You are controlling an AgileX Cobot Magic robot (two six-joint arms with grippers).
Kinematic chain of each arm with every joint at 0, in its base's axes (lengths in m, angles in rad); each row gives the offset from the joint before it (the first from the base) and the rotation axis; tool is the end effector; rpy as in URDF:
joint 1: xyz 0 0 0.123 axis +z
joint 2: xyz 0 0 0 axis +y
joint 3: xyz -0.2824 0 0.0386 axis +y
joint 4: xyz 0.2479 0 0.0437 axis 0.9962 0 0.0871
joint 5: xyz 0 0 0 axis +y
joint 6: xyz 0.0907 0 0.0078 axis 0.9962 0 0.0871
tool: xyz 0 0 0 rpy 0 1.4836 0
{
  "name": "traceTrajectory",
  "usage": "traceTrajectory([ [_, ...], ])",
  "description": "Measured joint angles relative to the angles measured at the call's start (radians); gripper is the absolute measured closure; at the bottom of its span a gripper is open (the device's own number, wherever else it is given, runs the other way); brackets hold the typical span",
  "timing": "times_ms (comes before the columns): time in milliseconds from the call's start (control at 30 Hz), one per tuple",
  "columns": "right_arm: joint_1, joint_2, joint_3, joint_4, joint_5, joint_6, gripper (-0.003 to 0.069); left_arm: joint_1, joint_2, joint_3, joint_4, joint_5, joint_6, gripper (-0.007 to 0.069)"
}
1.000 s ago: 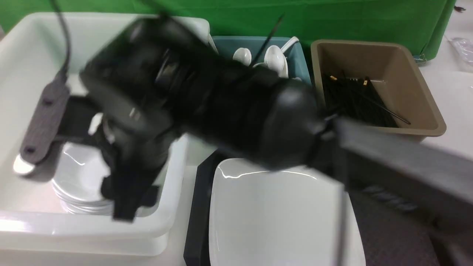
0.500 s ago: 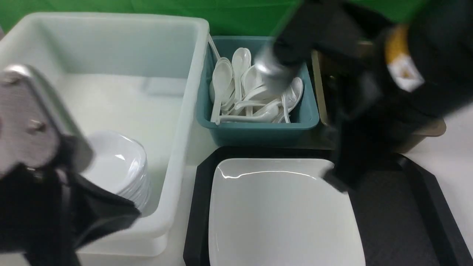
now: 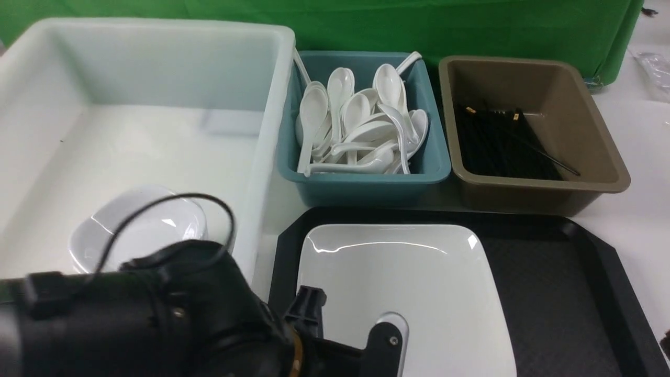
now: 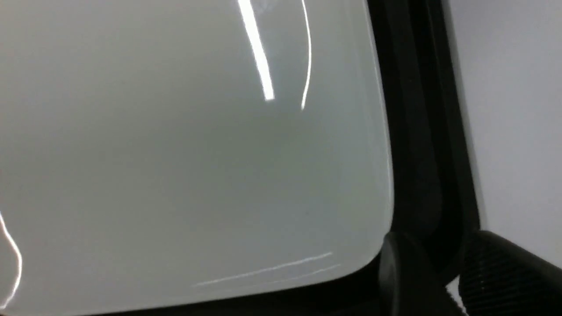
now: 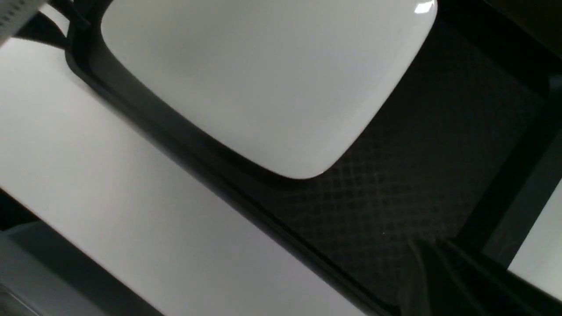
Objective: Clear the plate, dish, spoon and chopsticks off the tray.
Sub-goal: Use the left arm to grab a plate from the dinner plate
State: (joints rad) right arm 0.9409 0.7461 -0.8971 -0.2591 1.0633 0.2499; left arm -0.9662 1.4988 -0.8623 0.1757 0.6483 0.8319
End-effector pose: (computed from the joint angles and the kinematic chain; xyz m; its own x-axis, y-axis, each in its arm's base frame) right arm 0.0862 0.0836 0.3591 -0.5084 -0.4964 -0.7037 -0.6397 0.7648 -0.0773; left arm 0.1654 -0.2224 0.2111 0.3603 0.9240 -0.1283 0.8843 -0.2946 0.3622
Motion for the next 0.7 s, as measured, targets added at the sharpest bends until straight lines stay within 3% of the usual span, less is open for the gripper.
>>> traceTrajectory([
  [133, 0.000, -0.049, 0.027, 0.000, -0.002, 0.003, 0.0604, 0.000, 0.074, 0.000, 0.041, -0.024, 0.067, 0.0218],
  [267, 0.000, -0.057, 0.030, 0.002, -0.002, 0.003, 0.0597, 0.000, 0.109, 0.000, 0.087, -0.047, 0.098, 0.0137],
  [400, 0.000, -0.058, 0.031, 0.002, -0.003, 0.003, 0.0592, 0.000, 0.136, 0.000, 0.138, -0.090, 0.104, 0.0127],
  [700, 0.000, -0.058, 0.031, 0.002, -0.003, 0.003, 0.0589, 0.009, 0.190, -0.006, 0.182, -0.126, 0.096, 0.0208],
])
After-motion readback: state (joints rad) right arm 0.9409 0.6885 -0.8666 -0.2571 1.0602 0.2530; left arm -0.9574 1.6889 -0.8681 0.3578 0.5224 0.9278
